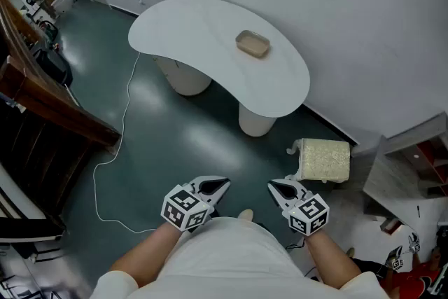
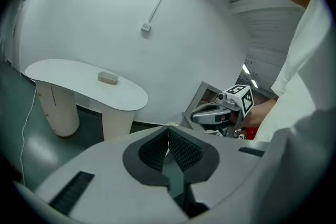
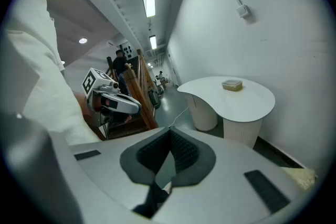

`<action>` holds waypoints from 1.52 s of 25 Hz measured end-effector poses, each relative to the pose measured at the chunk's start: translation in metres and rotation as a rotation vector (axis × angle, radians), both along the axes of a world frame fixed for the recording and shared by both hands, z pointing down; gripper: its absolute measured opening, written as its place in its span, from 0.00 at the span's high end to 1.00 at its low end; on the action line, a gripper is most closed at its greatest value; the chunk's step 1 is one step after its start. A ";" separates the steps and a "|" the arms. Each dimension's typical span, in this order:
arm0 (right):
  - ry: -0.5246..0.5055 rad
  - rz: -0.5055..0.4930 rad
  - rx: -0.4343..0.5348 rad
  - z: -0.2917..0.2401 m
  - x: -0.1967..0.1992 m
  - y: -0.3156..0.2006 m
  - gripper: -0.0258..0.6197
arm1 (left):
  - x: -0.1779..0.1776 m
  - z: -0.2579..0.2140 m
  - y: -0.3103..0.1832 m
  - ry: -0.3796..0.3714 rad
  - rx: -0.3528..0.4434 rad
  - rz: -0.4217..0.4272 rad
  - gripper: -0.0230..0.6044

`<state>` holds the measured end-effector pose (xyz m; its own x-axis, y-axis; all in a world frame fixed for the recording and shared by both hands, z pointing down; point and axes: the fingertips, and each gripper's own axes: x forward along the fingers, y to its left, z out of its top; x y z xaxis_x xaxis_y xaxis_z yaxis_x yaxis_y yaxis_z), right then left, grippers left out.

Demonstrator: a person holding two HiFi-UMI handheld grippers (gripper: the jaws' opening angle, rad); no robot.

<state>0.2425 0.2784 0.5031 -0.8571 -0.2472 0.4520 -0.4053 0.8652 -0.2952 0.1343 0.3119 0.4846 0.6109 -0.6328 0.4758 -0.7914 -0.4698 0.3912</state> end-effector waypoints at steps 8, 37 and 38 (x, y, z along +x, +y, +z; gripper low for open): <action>-0.009 0.008 -0.013 0.015 -0.012 -0.014 0.95 | -0.017 -0.001 -0.011 -0.056 0.029 -0.030 0.94; -0.085 0.467 -0.251 0.041 -0.153 -0.268 0.86 | -0.220 0.010 -0.234 0.020 0.065 0.150 0.94; -0.106 0.479 -0.260 0.043 -0.154 -0.284 0.86 | -0.222 0.008 -0.245 0.016 0.069 0.148 0.94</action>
<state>0.0882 -0.0057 0.5464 -0.7206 -0.5122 0.4674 -0.6917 0.4848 -0.5352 -0.0880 0.0668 0.4922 0.7072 -0.5659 0.4238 -0.7052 -0.6072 0.3661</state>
